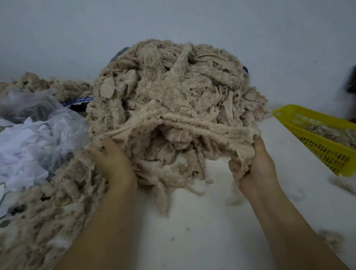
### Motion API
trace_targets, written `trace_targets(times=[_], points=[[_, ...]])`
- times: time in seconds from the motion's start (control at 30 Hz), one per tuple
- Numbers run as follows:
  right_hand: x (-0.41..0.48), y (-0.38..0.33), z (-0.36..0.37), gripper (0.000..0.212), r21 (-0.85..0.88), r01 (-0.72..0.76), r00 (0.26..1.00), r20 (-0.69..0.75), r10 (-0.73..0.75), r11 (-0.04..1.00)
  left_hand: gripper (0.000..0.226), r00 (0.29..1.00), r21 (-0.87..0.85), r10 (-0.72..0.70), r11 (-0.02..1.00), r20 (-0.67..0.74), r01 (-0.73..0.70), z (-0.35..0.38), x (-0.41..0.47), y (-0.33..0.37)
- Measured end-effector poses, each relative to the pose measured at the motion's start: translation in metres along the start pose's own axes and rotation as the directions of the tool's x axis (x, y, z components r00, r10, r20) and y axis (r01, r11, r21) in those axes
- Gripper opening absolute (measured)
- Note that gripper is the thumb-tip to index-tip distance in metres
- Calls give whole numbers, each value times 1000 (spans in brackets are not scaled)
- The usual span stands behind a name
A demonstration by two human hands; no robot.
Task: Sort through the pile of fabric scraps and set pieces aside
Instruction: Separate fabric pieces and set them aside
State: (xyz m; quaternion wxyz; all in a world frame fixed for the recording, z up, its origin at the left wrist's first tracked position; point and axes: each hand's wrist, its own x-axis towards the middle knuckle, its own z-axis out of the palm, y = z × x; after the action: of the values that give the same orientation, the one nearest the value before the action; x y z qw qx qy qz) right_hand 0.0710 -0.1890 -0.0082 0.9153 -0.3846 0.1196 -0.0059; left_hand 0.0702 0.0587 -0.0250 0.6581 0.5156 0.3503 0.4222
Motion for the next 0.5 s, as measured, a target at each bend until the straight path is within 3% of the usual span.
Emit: trace_targets(times=[0.07,0.1,0.17,0.2,0.23,0.27,0.3,0.33,0.37,0.43,0.5], points=[[-1,1,0,35,-56,3,1000,13,-2,998,42,988,200,151,967,38,-155,0,-5,0],[-1,3,0,35,-94,-3,1000,13,4,996,42,946,287,302,901,121,-324,0,-15,0],[-3,9,1,40,-213,-13,1000,20,18,977,33,717,237,610,682,339,-692,4,-41,1],[-4,13,2,44,-291,-8,999,42,21,957,23,582,129,677,595,450,-793,6,-54,1],[-6,17,3,51,-370,14,997,75,15,929,18,468,19,658,568,589,-823,7,-66,-1],[-8,20,3,62,-437,50,993,114,0,898,25,395,-44,535,633,747,-773,7,-76,-2],[-11,22,4,70,-486,90,988,153,-17,869,36,352,-15,312,766,883,-643,6,-86,-1],[-13,25,4,69,-521,123,982,186,-28,845,43,311,76,95,864,945,-497,5,-92,-2],[-15,26,5,64,-555,148,976,214,-31,818,44,289,138,-33,926,957,-352,6,-94,-6],[-22,31,8,52,-610,180,958,288,5,772,38,348,152,-129,988,928,-40,10,-89,-11],[-27,36,9,46,-608,206,919,390,63,767,29,421,73,-176,966,890,250,15,-77,-8]])
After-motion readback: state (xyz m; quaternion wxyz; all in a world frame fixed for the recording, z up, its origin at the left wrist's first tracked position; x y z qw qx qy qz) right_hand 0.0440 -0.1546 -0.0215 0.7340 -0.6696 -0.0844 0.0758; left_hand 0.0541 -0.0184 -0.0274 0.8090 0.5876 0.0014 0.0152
